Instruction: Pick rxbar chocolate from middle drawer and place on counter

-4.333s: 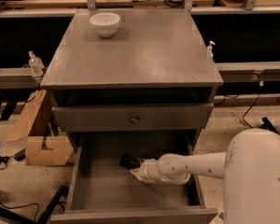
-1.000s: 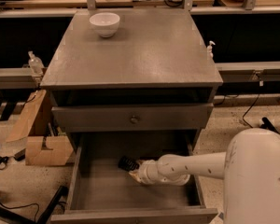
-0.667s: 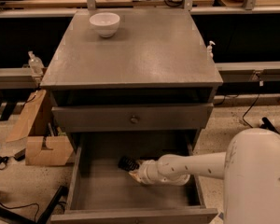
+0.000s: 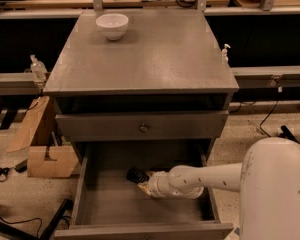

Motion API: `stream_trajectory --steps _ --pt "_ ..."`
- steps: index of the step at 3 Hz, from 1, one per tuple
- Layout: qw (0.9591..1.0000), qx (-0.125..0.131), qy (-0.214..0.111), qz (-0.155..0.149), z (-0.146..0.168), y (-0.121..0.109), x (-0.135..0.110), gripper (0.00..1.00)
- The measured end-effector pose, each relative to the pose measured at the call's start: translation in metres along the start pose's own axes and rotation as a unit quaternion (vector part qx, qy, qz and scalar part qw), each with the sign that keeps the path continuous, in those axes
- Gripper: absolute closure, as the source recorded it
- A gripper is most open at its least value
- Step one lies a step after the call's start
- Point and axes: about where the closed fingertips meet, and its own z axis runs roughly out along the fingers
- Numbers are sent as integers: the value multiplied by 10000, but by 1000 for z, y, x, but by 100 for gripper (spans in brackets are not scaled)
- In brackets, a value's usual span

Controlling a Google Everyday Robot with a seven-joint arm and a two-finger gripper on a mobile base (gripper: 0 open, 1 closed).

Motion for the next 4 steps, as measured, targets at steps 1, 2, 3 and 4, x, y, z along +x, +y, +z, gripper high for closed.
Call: stream_trajectory --steps 1,2,3,4 --pt "10000 0 0 0 0 0 0 51" --pt "10000 0 0 0 0 0 0 28" --pt "10000 0 0 0 0 0 0 4" --pt "10000 -6 0 -1 0 1 0 0"
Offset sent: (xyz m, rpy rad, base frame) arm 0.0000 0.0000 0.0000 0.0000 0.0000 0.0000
